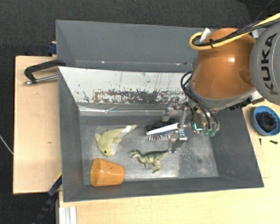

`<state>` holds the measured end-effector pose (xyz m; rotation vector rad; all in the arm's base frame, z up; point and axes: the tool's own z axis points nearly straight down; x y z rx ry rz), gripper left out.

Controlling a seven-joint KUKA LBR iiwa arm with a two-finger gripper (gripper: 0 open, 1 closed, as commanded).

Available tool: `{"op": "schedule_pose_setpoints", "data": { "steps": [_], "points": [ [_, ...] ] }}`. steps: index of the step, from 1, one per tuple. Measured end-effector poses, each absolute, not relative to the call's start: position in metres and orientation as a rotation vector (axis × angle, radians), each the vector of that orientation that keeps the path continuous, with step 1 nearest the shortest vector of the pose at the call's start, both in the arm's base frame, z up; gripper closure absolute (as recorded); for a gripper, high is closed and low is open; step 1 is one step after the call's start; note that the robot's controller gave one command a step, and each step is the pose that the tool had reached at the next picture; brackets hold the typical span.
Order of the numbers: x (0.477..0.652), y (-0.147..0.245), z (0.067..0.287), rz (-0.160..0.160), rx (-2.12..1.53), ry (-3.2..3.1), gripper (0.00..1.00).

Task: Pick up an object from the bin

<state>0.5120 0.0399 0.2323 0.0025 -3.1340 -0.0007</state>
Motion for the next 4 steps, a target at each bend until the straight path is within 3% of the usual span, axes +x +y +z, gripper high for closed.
{"op": "schedule_pose_setpoints", "data": {
  "steps": [1,2,3,4],
  "points": [
    [0.492,0.001,0.119,0.000,0.030,-3.132,0.00],
    [0.524,0.036,0.073,0.004,-0.146,-3.138,0.00],
    [0.524,0.037,0.073,-0.003,-0.151,-3.144,1.00],
    [0.545,0.014,0.221,0.001,0.354,-3.135,1.00]
  ]
}}
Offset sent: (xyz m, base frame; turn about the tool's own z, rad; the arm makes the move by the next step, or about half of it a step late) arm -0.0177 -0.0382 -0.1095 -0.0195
